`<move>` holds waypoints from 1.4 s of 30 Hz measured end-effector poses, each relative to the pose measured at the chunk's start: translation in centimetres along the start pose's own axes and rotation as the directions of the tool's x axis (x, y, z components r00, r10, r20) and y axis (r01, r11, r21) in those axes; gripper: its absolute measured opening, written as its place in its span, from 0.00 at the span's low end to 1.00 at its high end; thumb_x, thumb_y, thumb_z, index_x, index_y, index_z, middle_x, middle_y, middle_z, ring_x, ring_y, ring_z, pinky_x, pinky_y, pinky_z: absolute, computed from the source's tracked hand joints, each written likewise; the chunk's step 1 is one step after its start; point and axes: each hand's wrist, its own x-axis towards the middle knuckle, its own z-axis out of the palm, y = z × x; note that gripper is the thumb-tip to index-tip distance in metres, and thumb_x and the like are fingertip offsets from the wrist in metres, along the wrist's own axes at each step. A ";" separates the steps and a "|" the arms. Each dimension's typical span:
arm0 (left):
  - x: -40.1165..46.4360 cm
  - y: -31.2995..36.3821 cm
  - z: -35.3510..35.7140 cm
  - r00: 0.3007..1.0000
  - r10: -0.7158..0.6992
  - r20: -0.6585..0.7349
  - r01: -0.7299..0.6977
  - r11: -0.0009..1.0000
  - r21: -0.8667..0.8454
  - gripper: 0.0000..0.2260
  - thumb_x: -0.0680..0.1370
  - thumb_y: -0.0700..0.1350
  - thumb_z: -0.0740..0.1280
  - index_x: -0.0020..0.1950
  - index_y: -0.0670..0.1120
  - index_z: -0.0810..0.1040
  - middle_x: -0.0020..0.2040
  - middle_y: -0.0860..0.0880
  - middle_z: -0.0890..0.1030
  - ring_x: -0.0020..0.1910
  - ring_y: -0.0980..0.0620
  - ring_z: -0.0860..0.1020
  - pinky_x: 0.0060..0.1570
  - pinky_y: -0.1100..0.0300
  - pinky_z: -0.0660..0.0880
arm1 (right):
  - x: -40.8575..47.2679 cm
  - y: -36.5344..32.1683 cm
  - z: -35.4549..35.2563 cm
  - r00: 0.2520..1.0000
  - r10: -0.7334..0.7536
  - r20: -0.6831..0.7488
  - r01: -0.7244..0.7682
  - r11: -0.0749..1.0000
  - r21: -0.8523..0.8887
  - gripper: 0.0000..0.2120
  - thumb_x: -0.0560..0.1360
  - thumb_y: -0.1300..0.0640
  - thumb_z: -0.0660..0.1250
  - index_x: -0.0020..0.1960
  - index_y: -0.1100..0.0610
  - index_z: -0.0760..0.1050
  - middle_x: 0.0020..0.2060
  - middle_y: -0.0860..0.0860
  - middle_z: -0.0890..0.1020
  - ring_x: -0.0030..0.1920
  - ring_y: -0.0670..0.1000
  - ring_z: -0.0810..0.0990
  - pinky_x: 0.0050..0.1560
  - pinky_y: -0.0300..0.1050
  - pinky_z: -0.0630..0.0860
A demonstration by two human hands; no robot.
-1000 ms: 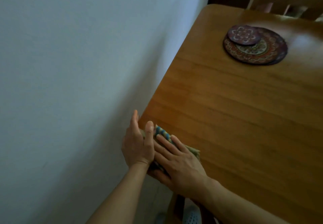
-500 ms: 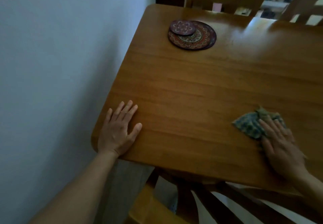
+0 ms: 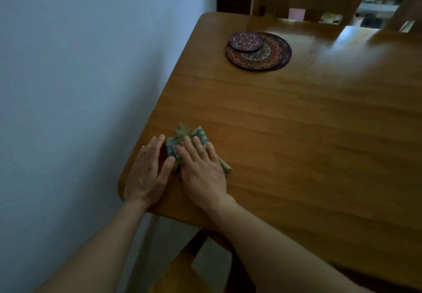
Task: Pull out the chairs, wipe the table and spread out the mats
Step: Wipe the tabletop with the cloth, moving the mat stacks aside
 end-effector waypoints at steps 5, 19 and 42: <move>1.0 1.0 0.3 0.986 -0.162 -0.030 0.154 0.973 -0.173 0.30 0.78 0.59 0.49 0.75 0.45 0.67 0.74 0.46 0.69 0.73 0.49 0.66 0.74 0.52 0.59 | -3.0 2.3 -2.8 0.964 -0.243 0.111 0.182 0.901 0.394 0.19 0.82 0.58 0.56 0.71 0.52 0.70 0.71 0.51 0.72 0.74 0.50 0.65 0.76 0.51 0.57; 9.6 27.6 14.8 0.980 -0.189 0.066 0.200 0.936 -0.291 0.29 0.79 0.60 0.44 0.77 0.51 0.64 0.77 0.52 0.65 0.77 0.55 0.57 0.76 0.51 0.42 | -6.4 23.9 -8.1 0.999 0.025 -0.030 -0.027 0.997 -0.075 0.26 0.78 0.46 0.52 0.74 0.52 0.67 0.74 0.53 0.68 0.75 0.57 0.64 0.72 0.59 0.62; 16.7 30.5 19.7 0.992 -0.117 0.050 0.090 0.922 0.376 0.27 0.82 0.60 0.44 0.80 0.54 0.49 0.81 0.55 0.47 0.79 0.55 0.43 0.77 0.48 0.42 | 9.5 36.9 -13.1 0.998 0.039 0.043 -0.037 0.998 -0.043 0.27 0.81 0.43 0.51 0.78 0.51 0.57 0.79 0.52 0.53 0.79 0.52 0.47 0.77 0.51 0.44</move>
